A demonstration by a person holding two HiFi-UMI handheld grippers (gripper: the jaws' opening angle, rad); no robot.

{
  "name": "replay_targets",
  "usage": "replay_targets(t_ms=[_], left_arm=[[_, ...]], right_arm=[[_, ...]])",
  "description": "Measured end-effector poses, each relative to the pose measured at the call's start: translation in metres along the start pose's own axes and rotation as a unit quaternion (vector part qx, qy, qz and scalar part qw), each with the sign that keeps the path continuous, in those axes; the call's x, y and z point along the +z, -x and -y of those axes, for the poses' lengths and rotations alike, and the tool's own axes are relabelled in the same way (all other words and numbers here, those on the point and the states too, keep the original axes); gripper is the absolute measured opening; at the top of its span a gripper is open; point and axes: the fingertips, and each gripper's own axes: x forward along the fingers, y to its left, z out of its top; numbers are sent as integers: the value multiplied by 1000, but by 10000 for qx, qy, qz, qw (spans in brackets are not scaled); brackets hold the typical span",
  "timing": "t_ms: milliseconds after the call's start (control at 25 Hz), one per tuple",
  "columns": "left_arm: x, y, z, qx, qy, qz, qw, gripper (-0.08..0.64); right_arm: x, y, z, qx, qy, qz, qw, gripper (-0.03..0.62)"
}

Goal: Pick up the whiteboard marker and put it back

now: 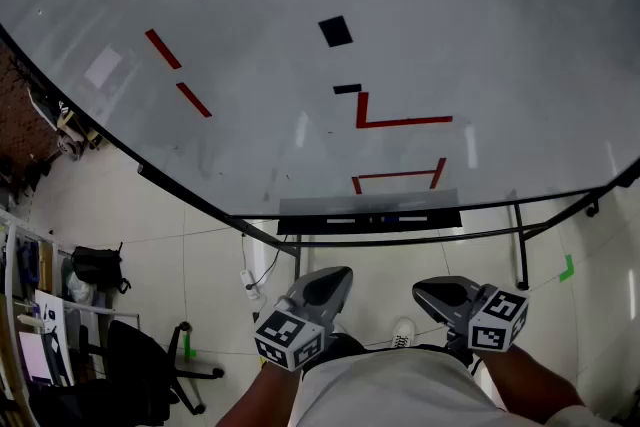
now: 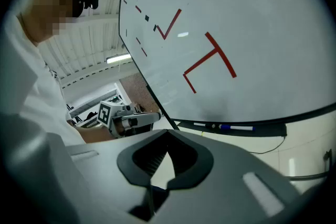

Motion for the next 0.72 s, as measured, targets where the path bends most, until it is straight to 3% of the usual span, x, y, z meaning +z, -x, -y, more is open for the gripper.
replay_targets(t_ms=[360, 520, 720], left_arm=[[8, 2, -28, -126, -142, 20, 9998, 17], [15, -2, -49, -440, -240, -117, 9987, 17], [17, -8, -63, -933, -630, -304, 9932, 21]], right_arm=[[4, -24, 10, -273, -99, 68, 9996, 2], [16, -46, 9, -562, -40, 153, 9983, 2], [27, -69, 9, -998, -27, 318, 9945, 2]])
